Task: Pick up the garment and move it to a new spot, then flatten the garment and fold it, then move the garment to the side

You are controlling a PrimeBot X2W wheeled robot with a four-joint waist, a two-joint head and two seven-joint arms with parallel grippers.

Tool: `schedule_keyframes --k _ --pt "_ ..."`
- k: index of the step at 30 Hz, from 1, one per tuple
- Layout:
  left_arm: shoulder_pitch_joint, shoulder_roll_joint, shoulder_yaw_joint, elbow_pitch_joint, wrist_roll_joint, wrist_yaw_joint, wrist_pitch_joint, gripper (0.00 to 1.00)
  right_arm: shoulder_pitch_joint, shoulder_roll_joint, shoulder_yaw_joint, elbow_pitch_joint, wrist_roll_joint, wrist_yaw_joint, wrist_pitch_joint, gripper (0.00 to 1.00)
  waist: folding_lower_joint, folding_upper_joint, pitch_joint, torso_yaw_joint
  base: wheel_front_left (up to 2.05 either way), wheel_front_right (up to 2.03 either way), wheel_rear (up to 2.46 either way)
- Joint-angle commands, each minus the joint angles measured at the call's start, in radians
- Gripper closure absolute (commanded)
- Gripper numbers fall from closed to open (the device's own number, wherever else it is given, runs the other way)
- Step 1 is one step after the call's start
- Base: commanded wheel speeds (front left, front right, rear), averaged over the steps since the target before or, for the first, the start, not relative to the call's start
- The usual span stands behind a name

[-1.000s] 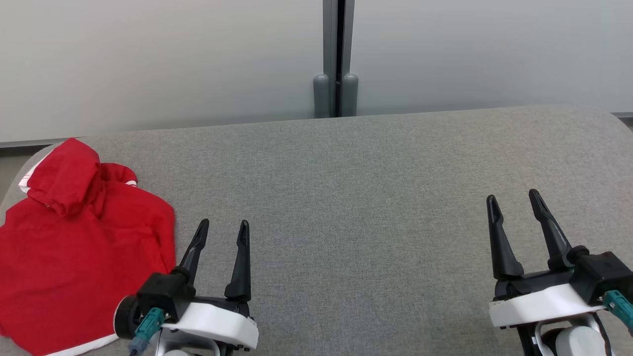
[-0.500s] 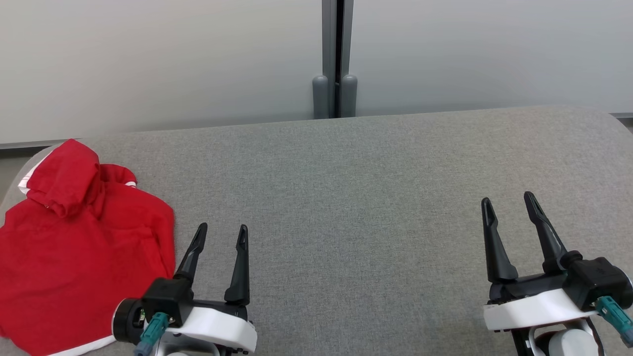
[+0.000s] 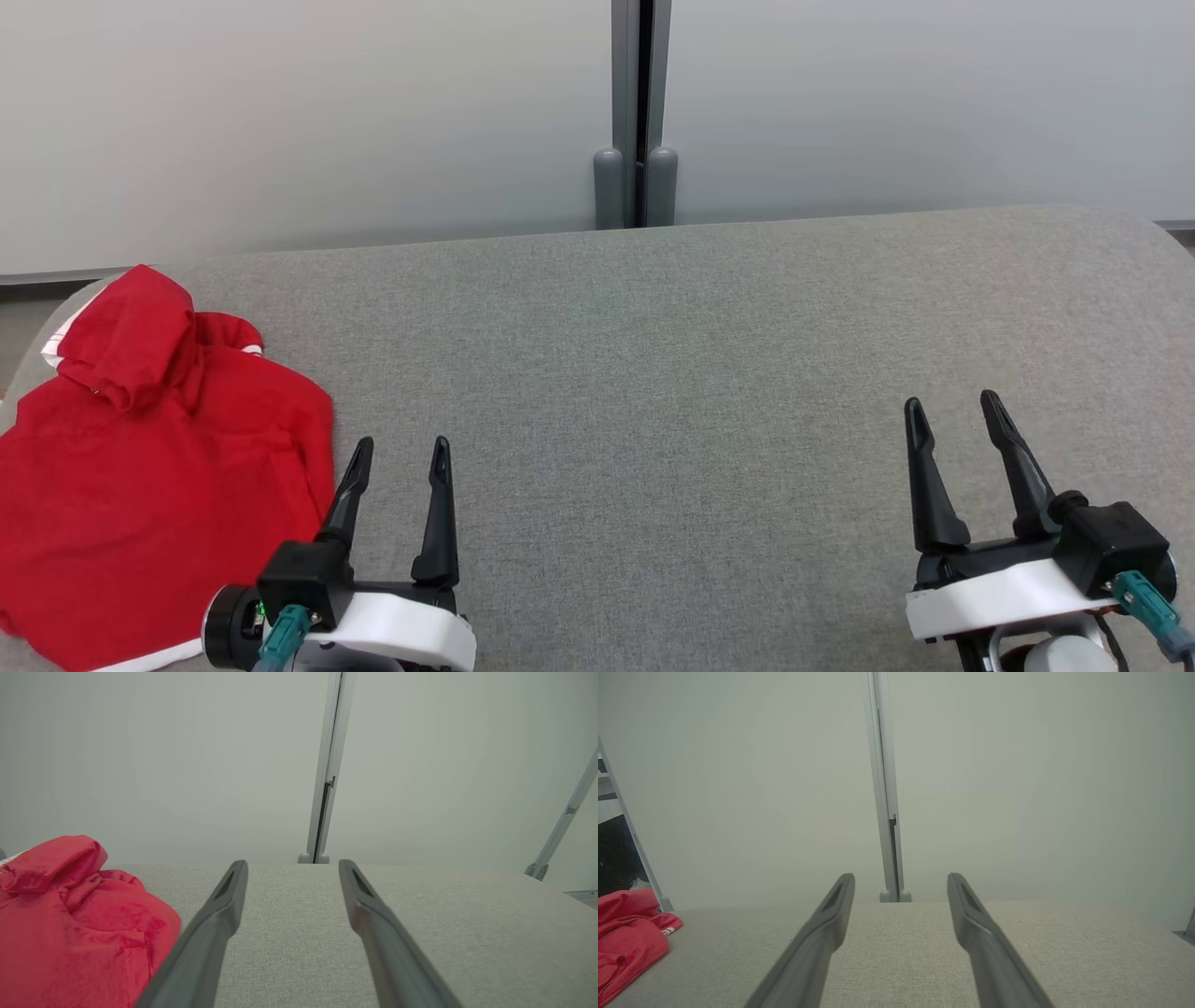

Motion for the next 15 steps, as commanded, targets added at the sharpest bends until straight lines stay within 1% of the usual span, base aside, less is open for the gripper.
schedule_keyframes --k 1,6,15 --pt "0.003 0.004 -0.001 0.003 0.017 0.007 -0.007 0.0 0.003 -0.002 0.002 0.008 0.001 0.0 -0.01 0.0 0.0 0.0 0.0 0.0 0.0 0.0 0.0" --pt "0.007 0.005 -0.007 0.025 0.048 0.019 -0.016 0.0 -0.007 0.002 0.005 0.041 0.012 0.0 -0.018 0.0 0.0 0.0 -0.003 -0.002 0.0 0.0 0.0" --pt "0.004 0.005 -0.012 0.039 0.037 0.023 -0.015 0.0 -0.01 0.001 0.003 0.057 0.019 0.0 -0.019 0.0 0.0 0.0 -0.006 -0.005 0.0 0.0 0.0"
